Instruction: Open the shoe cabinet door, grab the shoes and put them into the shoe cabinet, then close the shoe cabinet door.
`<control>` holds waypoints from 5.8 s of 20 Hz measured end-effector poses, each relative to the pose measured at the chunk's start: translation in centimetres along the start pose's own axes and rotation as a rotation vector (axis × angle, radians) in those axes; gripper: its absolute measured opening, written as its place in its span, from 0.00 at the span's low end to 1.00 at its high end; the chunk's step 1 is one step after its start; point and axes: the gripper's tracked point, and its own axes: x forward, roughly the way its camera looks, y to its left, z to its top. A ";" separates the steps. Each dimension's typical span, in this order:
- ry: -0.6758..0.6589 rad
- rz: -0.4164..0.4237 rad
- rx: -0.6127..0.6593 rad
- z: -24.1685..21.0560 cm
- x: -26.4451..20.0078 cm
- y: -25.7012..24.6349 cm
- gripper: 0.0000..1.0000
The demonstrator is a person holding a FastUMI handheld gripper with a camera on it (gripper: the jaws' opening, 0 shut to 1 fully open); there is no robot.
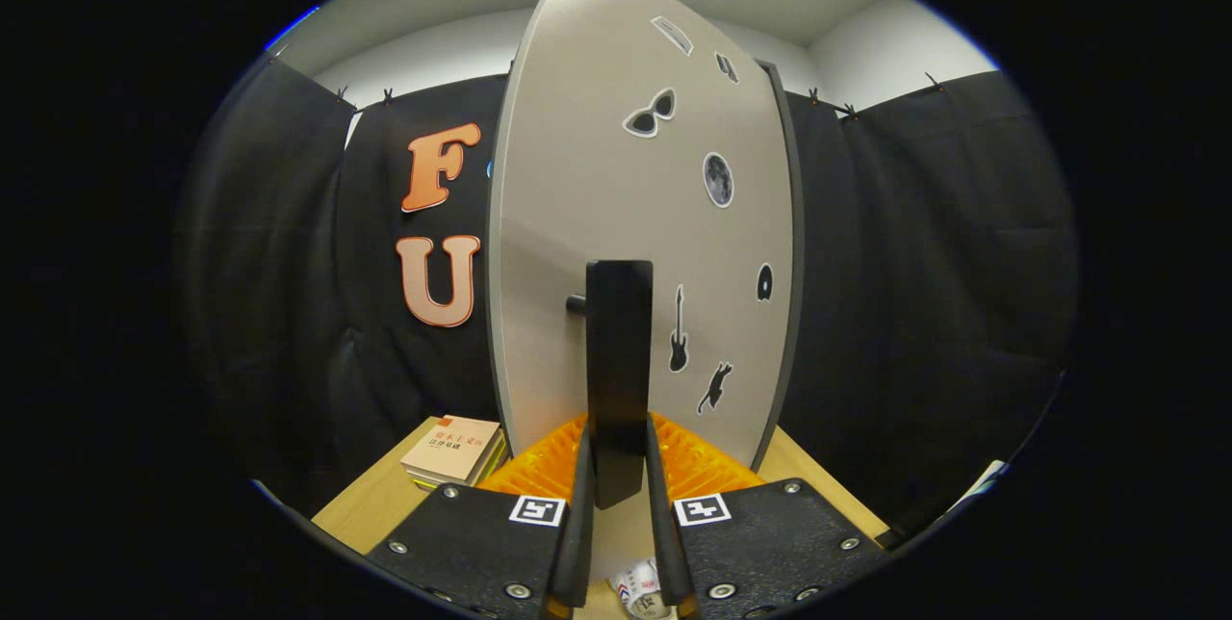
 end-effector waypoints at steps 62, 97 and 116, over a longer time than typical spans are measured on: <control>0.224 0.085 0.074 -12.6 -6.3 -2.3 0.23; 0.917 0.129 0.589 -45.4 6.7 3.8 0.22; 0.710 0.238 0.474 -28.5 5.8 2.2 0.04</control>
